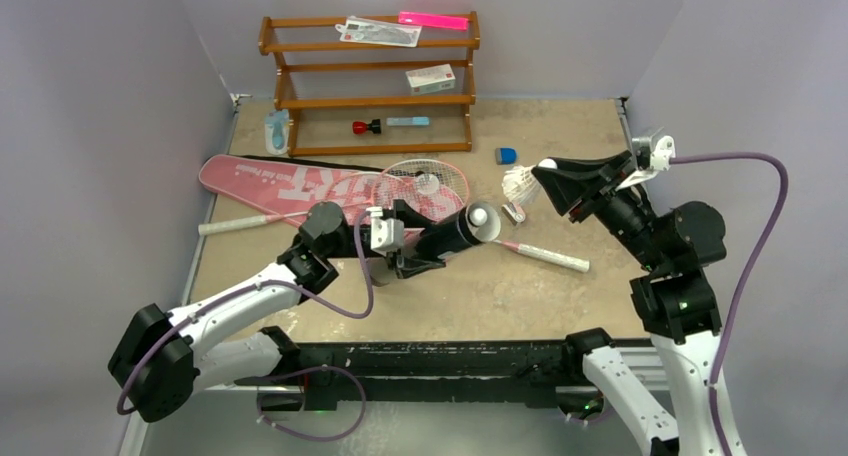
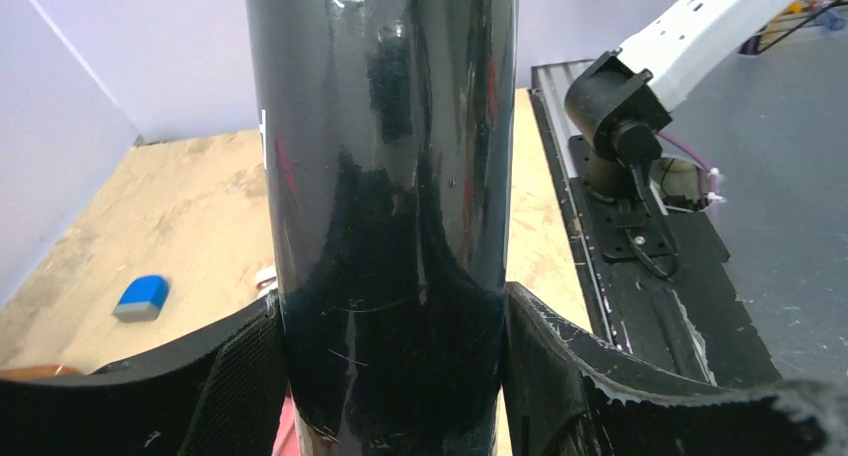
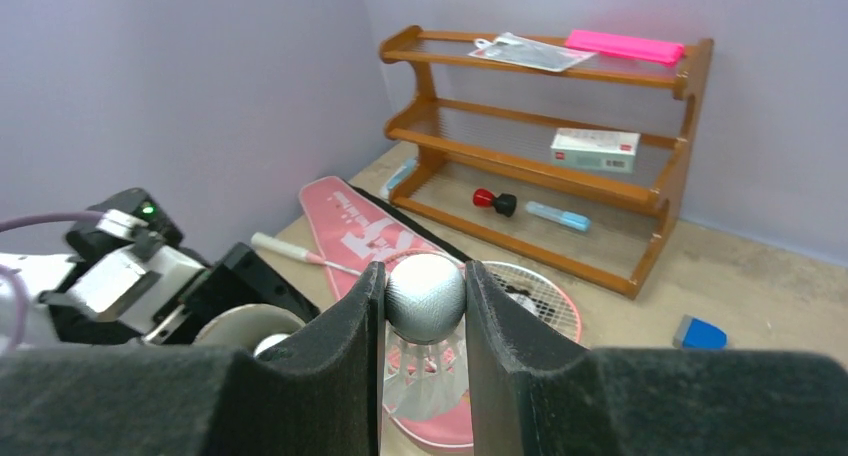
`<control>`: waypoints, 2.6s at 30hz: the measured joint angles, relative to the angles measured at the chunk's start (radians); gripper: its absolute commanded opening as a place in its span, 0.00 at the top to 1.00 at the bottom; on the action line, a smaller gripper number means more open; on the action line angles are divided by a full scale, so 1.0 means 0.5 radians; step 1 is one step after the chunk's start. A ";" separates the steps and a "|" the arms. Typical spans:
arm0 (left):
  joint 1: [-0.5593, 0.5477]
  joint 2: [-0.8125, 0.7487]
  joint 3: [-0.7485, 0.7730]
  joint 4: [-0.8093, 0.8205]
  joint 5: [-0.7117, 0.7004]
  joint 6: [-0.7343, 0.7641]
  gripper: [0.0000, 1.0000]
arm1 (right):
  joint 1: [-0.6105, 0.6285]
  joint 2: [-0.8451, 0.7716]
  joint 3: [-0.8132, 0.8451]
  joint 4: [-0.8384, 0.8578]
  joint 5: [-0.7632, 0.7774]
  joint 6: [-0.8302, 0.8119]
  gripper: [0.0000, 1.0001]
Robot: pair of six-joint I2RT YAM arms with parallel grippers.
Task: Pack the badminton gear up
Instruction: Place the shuttlecock at the shuttle tube.
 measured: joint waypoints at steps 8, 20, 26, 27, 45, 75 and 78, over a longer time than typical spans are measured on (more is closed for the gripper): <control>0.000 0.315 -0.169 0.700 0.134 -0.388 0.49 | 0.000 -0.066 0.051 0.005 -0.255 0.021 0.97; 0.000 0.473 -0.198 1.109 0.141 -0.710 0.49 | 0.001 0.084 0.250 -0.170 -0.516 0.117 0.99; 0.000 0.473 -0.198 1.130 0.140 -0.730 0.50 | 0.001 0.171 0.306 -0.275 -0.511 0.188 1.00; 0.000 0.473 -0.199 1.128 0.138 -0.729 0.50 | 0.001 0.192 0.329 -0.291 -0.511 0.204 1.00; 0.000 0.473 -0.198 1.099 0.126 -0.726 0.49 | 0.000 0.433 0.594 -0.499 -0.659 0.324 1.00; 0.000 0.473 -0.191 1.076 0.127 -0.727 0.49 | 0.000 0.520 0.555 -0.546 -0.770 0.320 1.00; 0.000 0.473 -0.191 1.075 0.127 -0.727 0.50 | 0.000 0.523 0.539 -0.551 -0.770 0.317 1.00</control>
